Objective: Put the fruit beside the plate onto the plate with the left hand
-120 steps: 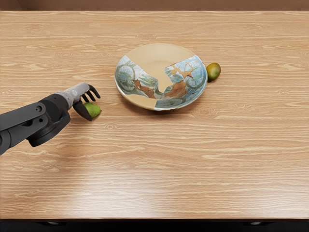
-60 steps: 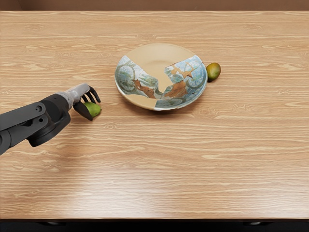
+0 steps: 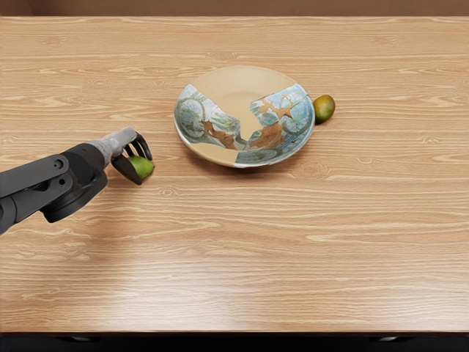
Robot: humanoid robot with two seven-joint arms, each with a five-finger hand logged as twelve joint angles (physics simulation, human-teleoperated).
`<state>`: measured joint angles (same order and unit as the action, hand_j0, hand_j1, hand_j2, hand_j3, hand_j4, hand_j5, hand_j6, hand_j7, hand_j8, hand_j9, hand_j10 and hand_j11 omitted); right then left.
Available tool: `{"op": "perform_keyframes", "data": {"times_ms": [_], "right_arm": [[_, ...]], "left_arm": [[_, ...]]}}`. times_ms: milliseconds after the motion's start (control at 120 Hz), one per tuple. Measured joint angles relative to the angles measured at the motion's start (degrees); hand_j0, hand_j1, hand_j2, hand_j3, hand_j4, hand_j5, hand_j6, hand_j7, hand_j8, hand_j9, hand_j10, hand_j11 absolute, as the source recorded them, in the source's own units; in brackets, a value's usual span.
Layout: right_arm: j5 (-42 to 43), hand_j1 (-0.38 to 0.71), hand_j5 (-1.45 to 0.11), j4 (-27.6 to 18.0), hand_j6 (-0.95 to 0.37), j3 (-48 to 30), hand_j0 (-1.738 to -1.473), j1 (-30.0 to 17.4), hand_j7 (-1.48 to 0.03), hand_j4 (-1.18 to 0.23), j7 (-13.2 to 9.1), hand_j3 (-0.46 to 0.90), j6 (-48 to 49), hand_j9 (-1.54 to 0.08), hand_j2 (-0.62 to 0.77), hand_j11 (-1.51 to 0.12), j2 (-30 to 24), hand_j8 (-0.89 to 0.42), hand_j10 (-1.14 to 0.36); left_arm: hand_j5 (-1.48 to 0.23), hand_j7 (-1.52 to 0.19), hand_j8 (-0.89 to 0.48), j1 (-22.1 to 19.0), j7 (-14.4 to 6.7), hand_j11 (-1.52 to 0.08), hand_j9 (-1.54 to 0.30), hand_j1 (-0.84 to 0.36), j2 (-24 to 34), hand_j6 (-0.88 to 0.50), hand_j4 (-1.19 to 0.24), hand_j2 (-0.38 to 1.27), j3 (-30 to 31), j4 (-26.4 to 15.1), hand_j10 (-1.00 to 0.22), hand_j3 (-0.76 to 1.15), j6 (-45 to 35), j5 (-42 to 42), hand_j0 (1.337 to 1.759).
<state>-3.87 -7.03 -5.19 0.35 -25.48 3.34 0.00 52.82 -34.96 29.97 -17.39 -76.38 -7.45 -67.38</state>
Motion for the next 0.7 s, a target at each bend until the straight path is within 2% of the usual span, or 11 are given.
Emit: {"op": "perform_keyframes", "data": {"times_ms": [342, 492, 700], "right_arm": [[0.0, -0.35, 0.0, 0.0, 0.0, -0.1, -1.658, 0.0, 0.0, 0.0, 0.0, 0.0, 0.0, 0.0, 0.0, 0.0, 0.0, 0.0, 0.0], [-0.1, -0.35, 0.0, 0.0, 0.0, -0.1, -1.658, 0.0, 0.0, 0.0, 0.0, 0.0, 0.0, 0.0, 0.0, 0.0, 0.0, 0.0, 0.0], [-0.1, -0.35, 0.0, 0.0, 0.0, -0.1, -1.658, 0.1, 0.0, 0.0, 0.0, 0.0, 0.0, 0.0, 0.0, 0.0, 0.0, 0.0, 0.0]], "left_arm": [[-0.98, -1.01, -0.4, 0.1, 0.1, -1.05, -1.03, -0.27, 0.2, -0.38, -0.78, 0.29, -0.2, 0.0, -0.57, 0.0, 0.1, 1.9, 1.65], [-1.09, -1.07, -0.33, 0.6, 0.1, -1.09, -1.07, -0.3, 0.2, -0.31, -0.78, 0.33, -0.6, -0.1, -0.53, 0.0, 0.8, 3.8, 1.651], [-1.16, -1.11, -0.3, 1.7, 0.1, -1.11, -1.1, -0.32, 2.3, -0.27, -0.78, 0.34, -1.1, -0.5, -0.5, 0.0, 1.4, 6.2, 1.651]]}}
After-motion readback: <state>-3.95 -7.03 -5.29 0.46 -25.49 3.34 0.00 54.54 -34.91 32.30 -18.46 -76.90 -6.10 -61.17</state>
